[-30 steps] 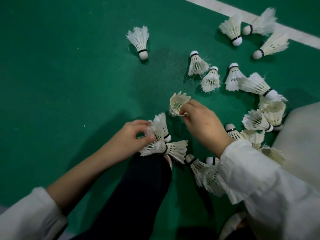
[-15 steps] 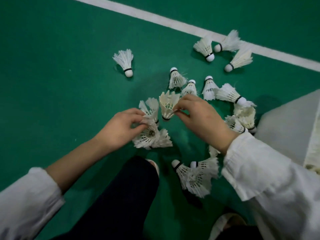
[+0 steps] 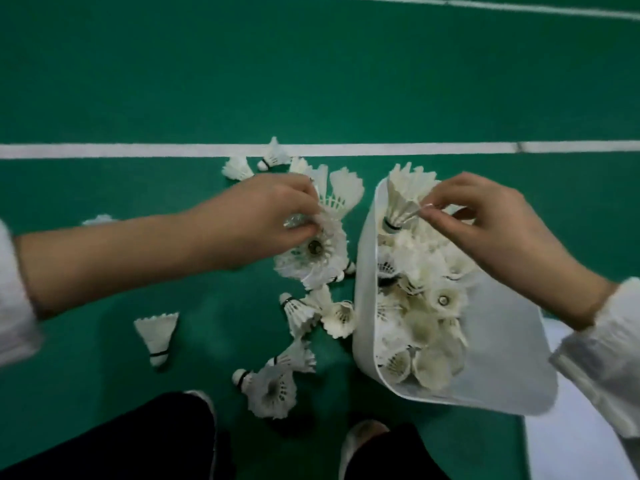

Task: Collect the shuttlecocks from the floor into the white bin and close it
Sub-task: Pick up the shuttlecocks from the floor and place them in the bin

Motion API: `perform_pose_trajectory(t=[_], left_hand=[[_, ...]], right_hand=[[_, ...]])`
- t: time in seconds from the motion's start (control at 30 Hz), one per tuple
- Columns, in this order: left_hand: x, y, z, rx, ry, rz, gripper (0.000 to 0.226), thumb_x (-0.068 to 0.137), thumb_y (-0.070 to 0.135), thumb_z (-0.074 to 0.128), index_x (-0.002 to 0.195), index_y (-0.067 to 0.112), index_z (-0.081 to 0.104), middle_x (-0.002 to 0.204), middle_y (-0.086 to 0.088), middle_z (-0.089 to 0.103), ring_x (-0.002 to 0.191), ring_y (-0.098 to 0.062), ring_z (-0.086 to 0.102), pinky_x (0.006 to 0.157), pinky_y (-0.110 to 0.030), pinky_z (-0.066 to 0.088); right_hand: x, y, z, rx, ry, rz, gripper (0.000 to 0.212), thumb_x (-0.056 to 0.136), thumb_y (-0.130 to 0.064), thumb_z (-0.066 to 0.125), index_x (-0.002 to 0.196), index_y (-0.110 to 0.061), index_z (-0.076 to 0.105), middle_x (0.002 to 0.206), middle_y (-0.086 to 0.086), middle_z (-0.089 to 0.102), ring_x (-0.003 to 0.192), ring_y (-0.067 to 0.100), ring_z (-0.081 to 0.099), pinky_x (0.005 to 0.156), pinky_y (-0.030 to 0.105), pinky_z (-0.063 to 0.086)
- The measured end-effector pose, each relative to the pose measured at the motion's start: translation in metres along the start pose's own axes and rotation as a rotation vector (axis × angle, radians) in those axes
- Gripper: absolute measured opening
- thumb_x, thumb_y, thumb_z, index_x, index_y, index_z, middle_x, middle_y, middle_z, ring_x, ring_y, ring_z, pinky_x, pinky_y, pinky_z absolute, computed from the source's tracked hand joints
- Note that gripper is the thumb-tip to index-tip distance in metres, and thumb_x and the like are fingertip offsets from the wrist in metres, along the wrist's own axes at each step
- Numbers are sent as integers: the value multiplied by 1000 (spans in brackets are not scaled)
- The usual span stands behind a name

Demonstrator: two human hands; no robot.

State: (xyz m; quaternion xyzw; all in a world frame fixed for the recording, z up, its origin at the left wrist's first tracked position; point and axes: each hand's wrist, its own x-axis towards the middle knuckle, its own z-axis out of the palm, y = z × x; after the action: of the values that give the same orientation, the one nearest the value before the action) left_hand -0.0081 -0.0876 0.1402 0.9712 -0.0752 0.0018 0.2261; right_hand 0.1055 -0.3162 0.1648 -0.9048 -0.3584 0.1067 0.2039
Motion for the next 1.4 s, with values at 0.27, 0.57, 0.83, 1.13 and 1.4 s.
perform_pose_trajectory(t=[0.27, 0.57, 0.83, 1.13, 1.4], left_hand=[[80, 63, 60, -80, -20, -2, 14, 89, 29, 54, 83, 22, 63, 100, 7, 55, 88, -9, 53, 83, -25, 40], [86, 68, 112, -108, -41, -89, 23, 88, 27, 55, 96, 12, 70, 109, 2, 56, 86, -9, 52, 75, -16, 31], [82, 66, 118, -111, -48, -131, 23, 88, 28, 55, 96, 13, 70, 110, 3, 57, 90, -11, 53, 79, -20, 34], [90, 77, 121, -151, -22, -176, 22, 88, 27, 56, 99, 13, 69, 108, 0, 58, 97, -18, 55, 83, -29, 39], [82, 83, 112, -257, -9, -193, 45, 88, 31, 56, 130, 29, 37, 112, 6, 57, 100, -10, 56, 87, -26, 43]], right_hand=[[-61, 102, 14, 50, -32, 264, 9, 86, -25, 61, 80, -23, 68, 97, -3, 61, 73, 13, 60, 73, 15, 44], [-71, 125, 93, -108, -319, 6, 21, 89, -25, 58, 100, -13, 72, 102, 1, 63, 97, 18, 57, 79, 18, 33], [-76, 136, 123, -249, -439, -7, 26, 90, -29, 53, 113, -19, 63, 114, -2, 56, 108, 19, 52, 89, 30, 44], [-68, 96, 59, 185, -58, -72, 43, 86, -36, 59, 121, -44, 36, 89, -21, 49, 79, 3, 53, 67, 23, 48], [-67, 139, 81, 12, -71, -2, 16, 84, -30, 64, 90, -17, 70, 84, 0, 56, 78, 21, 57, 67, 45, 50]])
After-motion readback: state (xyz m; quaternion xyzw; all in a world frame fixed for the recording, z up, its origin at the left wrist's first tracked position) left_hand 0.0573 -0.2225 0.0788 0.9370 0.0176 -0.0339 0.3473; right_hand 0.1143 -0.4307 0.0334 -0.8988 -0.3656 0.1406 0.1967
